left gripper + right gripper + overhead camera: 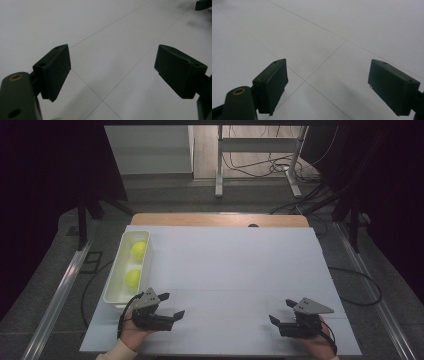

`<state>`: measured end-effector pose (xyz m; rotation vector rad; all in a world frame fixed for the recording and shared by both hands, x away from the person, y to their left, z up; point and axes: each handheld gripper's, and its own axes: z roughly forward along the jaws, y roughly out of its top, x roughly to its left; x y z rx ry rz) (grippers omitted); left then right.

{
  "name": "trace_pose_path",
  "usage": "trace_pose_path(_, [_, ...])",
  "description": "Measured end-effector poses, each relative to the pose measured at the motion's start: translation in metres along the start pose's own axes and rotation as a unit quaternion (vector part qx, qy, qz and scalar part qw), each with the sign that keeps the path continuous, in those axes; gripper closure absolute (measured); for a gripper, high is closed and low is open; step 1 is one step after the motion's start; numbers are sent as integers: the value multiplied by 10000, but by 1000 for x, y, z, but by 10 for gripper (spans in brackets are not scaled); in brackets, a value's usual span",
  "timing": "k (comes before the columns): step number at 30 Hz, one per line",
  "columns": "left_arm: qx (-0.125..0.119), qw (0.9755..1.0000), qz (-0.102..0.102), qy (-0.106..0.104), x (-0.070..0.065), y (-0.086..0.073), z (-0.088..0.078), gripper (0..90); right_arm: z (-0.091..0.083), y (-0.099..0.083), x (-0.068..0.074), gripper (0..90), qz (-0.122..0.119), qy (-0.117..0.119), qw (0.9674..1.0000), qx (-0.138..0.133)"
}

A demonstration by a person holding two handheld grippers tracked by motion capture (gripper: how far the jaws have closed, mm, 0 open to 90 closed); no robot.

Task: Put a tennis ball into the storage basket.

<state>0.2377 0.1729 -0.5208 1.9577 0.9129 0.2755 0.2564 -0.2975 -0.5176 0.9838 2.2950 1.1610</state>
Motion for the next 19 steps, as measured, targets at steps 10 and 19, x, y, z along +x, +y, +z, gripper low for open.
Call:
trace_pose_path(10, [2, 10000, 14, 3, -1, -1, 1, 144, 1, 0, 1, 163, -16, 43, 10000, -4])
trace_pose_path(19, [13, 10000, 24, 2, -1, -1, 2, 144, 0, 0, 0, 163, -6, 60, 10000, -19])
